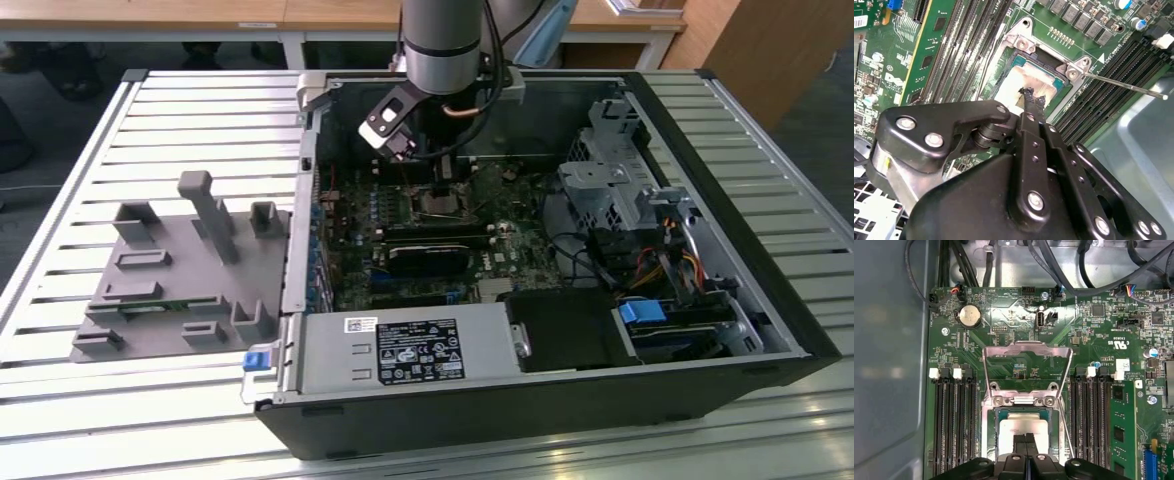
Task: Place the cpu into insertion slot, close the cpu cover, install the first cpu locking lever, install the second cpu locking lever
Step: 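Place the cpu into insertion slot, then close the cpu cover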
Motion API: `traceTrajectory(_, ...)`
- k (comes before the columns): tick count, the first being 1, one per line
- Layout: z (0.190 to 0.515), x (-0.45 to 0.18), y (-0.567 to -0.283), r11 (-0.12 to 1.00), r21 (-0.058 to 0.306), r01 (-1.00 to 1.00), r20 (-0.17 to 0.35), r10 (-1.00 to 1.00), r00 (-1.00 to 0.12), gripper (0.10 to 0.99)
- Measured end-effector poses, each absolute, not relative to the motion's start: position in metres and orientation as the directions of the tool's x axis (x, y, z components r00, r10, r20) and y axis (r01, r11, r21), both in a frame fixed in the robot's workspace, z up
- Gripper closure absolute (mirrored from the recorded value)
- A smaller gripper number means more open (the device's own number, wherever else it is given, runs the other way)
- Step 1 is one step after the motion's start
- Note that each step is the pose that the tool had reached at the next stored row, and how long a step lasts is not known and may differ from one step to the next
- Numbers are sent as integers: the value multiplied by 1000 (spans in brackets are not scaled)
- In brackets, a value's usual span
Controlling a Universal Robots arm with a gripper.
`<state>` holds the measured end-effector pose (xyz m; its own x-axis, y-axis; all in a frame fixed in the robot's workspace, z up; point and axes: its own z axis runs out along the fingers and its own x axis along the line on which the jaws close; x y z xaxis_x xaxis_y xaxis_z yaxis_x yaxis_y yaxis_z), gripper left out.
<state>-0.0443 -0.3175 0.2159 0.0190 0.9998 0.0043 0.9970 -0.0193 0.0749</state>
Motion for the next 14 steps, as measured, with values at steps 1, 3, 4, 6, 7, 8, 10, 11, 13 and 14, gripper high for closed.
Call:
traceTrajectory(1, 216, -44, -317, -19, 75, 997, 4, 1000, 19, 976)
traceTrajectory(3, 216, -44, -317, -19, 75, 997, 4, 1000, 19, 976)
traceTrajectory(4, 217, -44, -317, -19, 75, 997, 4, 1000, 19, 976)
traceTrajectory(6, 218, -44, -317, -19, 75, 997, 4, 1000, 19, 976)
traceTrajectory(7, 218, -44, -317, -19, 75, 997, 4, 1000, 19, 976)
traceTrajectory(8, 219, -44, -317, -19, 75, 997, 4, 1000, 19, 976)
traceTrajectory(10, 220, -44, -317, -19, 75, 997, 4, 1000, 19, 976)
traceTrajectory(11, 221, -44, -317, -19, 75, 997, 4, 1000, 19, 976)
traceTrajectory(13, 223, -44, -317, -19, 75, 997, 4, 1000, 19, 976)
traceTrajectory(14, 223, -44, -317, -19, 75, 997, 4, 1000, 19, 976)
